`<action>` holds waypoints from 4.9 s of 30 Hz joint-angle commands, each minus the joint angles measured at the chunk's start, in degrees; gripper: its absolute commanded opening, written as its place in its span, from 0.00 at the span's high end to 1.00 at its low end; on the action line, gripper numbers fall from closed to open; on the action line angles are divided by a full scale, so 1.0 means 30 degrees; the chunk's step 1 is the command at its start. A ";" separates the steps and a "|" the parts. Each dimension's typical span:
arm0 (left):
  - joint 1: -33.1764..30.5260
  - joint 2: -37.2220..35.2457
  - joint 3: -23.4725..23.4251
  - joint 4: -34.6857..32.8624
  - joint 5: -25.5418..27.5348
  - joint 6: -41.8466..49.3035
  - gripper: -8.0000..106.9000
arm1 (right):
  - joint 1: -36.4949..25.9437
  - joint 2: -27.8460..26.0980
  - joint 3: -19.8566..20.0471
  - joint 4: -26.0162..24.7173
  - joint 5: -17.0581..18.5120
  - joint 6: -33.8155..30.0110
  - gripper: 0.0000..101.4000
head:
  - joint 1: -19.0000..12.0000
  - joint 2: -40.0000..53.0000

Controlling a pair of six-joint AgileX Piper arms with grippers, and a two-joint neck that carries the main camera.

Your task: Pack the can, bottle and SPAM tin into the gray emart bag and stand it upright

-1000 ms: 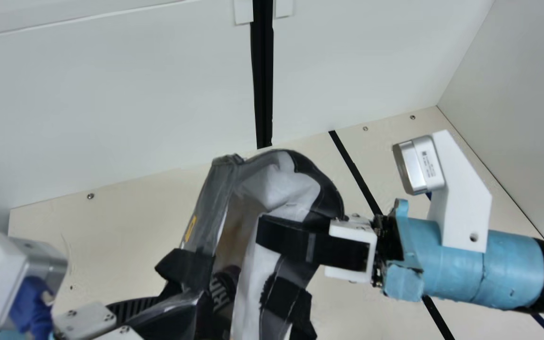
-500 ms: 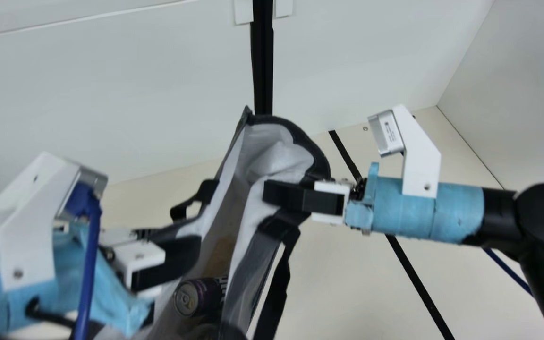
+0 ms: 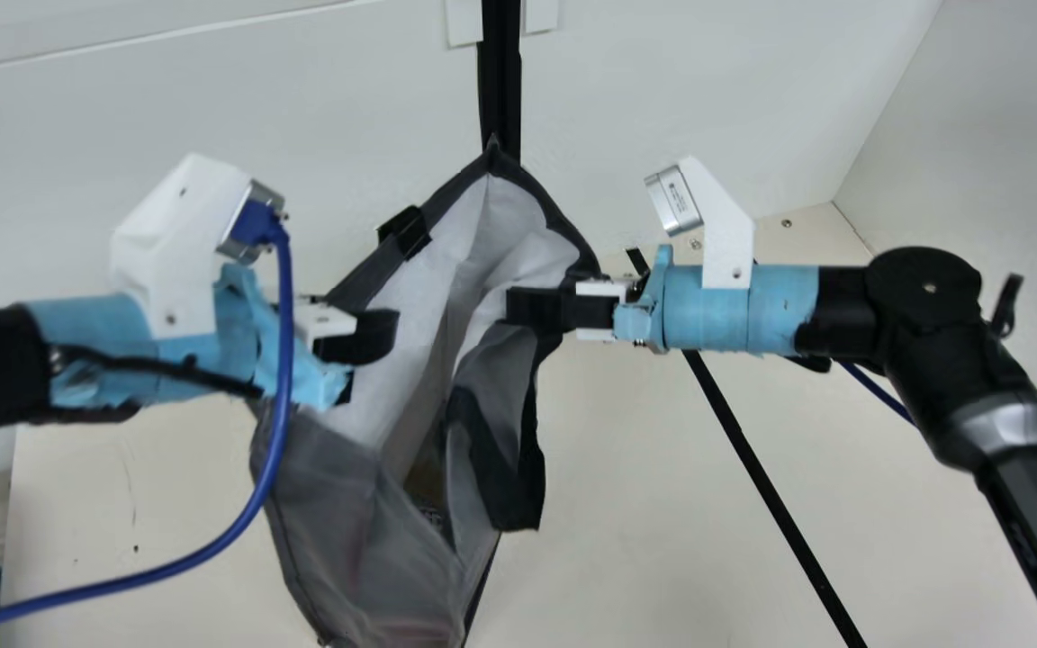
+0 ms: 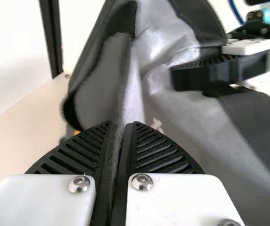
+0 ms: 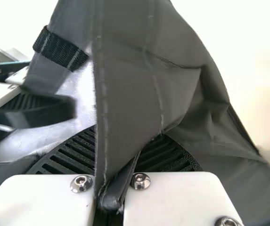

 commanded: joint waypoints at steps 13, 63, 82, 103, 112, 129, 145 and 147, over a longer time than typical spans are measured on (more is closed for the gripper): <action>-0.0013 0.4384 -0.4336 0.1351 -0.1122 -0.0679 1.00 | 0.0067 0.3780 -0.2601 -0.0579 -0.0054 -0.2001 1.00 | -0.0462 -0.0016; -0.0181 0.2382 -0.1631 0.1627 -0.2961 -0.0768 0.60 | 0.0412 0.3041 -0.2167 -0.1325 -0.0018 -0.2261 1.00 | -0.0462 -0.0016; 0.0776 -0.1324 0.0798 -0.0489 -0.4532 0.0602 0.15 | 0.0412 0.3041 -0.2167 -0.1325 -0.0012 -0.2261 1.00 | -0.0462 -0.0016; 0.2839 -0.6376 0.5213 0.0214 -0.5860 0.0231 0.15 | 0.0412 0.3041 -0.2167 -0.1343 -0.0027 -0.2261 1.00 | -0.0462 -0.0016; 0.3413 -0.8262 0.6853 0.4505 -0.5253 -0.1753 0.15 | 0.0412 0.3041 -0.2167 -0.1343 -0.0027 -0.2261 1.00 | -0.0462 -0.0016; 0.2303 -1.0619 0.8594 1.3346 -0.1945 -0.5697 0.15 | 0.0412 0.3041 -0.2167 -0.1326 -0.0027 -0.2261 1.00 | -0.0462 -0.0016; 0.2284 -1.0758 0.8767 1.3623 -0.1785 -0.5806 0.15 | 0.0440 0.2405 -0.1887 -0.1531 -0.0167 -0.1916 1.00 | -0.0462 -0.0016; 0.2284 -1.0758 0.8767 1.3623 -0.1739 -0.5806 0.15 | 0.0441 0.2260 -0.1975 -0.1662 -0.0492 -0.1682 1.00 | -0.0462 -0.0016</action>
